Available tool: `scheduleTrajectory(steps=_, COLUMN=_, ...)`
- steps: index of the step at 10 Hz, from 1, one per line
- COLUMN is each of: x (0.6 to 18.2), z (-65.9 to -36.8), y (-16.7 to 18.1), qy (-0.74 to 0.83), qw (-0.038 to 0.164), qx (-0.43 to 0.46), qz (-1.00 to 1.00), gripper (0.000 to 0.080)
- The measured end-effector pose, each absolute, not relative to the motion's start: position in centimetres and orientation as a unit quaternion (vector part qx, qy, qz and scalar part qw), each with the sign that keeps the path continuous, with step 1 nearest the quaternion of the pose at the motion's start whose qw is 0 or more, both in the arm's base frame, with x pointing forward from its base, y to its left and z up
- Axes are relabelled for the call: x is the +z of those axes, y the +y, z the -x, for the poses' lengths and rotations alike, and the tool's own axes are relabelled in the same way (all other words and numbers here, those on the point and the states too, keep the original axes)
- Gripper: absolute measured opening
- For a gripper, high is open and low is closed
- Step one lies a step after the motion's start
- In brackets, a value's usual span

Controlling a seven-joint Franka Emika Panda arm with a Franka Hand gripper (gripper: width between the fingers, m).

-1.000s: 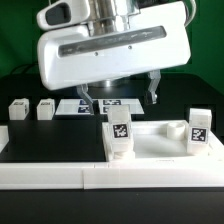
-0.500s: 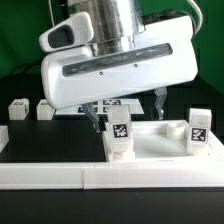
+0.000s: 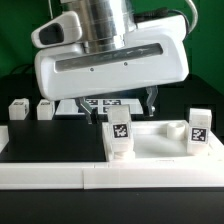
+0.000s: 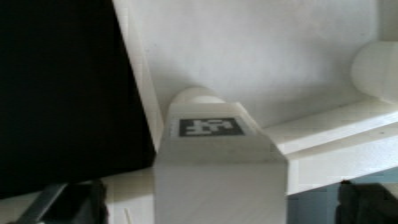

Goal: Assemble square table

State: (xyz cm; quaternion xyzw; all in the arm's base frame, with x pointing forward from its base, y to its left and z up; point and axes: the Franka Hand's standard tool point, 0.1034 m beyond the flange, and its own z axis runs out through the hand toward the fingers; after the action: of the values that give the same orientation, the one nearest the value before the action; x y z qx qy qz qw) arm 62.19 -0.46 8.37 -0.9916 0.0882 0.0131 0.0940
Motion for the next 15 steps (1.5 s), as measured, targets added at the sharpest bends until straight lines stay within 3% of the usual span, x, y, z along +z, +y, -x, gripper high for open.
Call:
scheduleTrajectory(steps=3, x=7.06, z=-61.49, y=0.39, qy=0.125, qw=0.096, qx=0.031, qz=0.987, gripper=0.0649)
scheduleTrajectory(steps=6, x=7.17, z=-61.66, y=0.51, qy=0.123, qw=0.096, qx=0.029, qz=0.987, gripper=0.0649)
scheduleTrajectory(steps=9, x=7.12, z=-61.62, y=0.23, qy=0.133, qw=0.094, qx=0.03, qz=0.986, gripper=0.0294)
scheduleTrajectory(steps=11, x=7.11, z=-61.63, y=0.33, qy=0.172, qw=0.095, qx=0.034, qz=0.98, gripper=0.0294)
scheduleTrajectory(steps=15, x=6.96, z=-62.12, y=0.54, qy=0.42, qw=0.094, qx=0.051, qz=0.901, gripper=0.0294)
